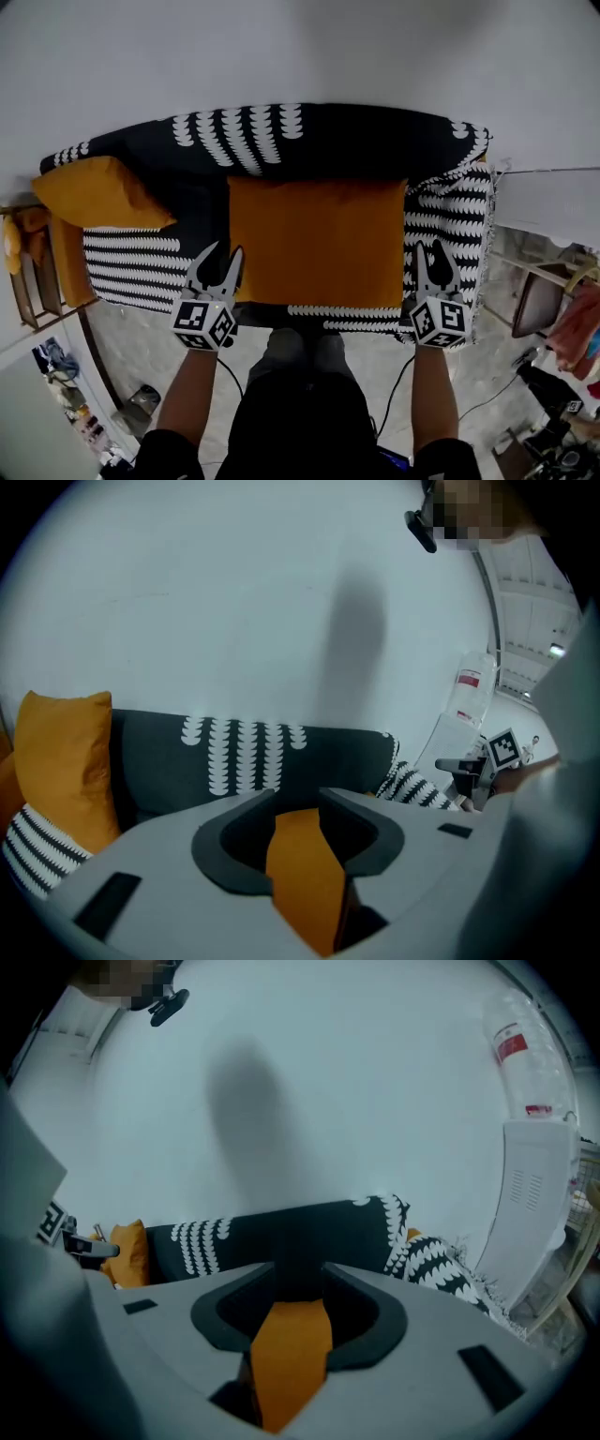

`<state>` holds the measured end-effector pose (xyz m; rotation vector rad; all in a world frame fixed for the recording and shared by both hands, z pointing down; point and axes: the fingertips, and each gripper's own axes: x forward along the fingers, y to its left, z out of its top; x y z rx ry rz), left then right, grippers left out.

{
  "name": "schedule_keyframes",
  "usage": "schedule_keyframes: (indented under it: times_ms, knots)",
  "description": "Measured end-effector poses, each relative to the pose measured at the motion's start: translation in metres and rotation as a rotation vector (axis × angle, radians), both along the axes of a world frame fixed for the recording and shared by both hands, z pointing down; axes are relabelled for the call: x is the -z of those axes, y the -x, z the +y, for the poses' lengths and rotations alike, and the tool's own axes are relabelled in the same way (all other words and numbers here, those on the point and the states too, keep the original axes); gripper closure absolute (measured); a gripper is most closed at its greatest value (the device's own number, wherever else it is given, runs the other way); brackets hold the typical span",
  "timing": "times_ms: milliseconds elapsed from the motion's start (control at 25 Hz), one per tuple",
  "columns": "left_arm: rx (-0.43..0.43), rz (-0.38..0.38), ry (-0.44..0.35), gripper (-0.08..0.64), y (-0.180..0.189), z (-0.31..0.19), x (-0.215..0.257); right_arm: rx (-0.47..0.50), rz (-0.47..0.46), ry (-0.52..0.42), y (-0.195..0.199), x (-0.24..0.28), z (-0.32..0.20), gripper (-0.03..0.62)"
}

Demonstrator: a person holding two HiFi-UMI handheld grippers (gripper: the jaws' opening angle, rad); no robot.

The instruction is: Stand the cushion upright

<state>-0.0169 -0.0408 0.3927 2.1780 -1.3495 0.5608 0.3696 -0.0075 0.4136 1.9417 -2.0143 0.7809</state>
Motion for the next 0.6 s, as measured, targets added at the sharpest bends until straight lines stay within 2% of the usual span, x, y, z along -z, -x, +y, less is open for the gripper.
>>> schedule_keyframes:
  times_ms: [160, 240, 320, 360, 480, 600]
  knots:
    - [0.028, -0.029, 0.044, 0.373, 0.012, -0.008, -0.058, -0.008, -0.014, 0.098, -0.001, -0.057, -0.007, 0.381]
    - [0.053, -0.061, 0.060, 0.329, 0.022, -0.013, -0.090, 0.029, -0.013, 0.166, 0.001, -0.090, -0.009, 0.316]
    - [0.073, -0.092, 0.093, 0.251, 0.036, -0.017, -0.126, 0.056, -0.018, 0.233, 0.004, -0.123, -0.011, 0.242]
    - [0.092, -0.094, 0.117, 0.223, 0.046, -0.018, -0.144, 0.066, -0.022, 0.258, 0.007, -0.138, -0.011, 0.223]
    - [0.151, -0.079, 0.212, 0.197, 0.071, -0.003, -0.186, 0.084, -0.033, 0.333, 0.014, -0.172, 0.003, 0.202]
    - [0.150, -0.029, 0.282, 0.171, 0.063, 0.008, -0.209, 0.062, -0.069, 0.418, 0.003, -0.199, 0.020, 0.160]
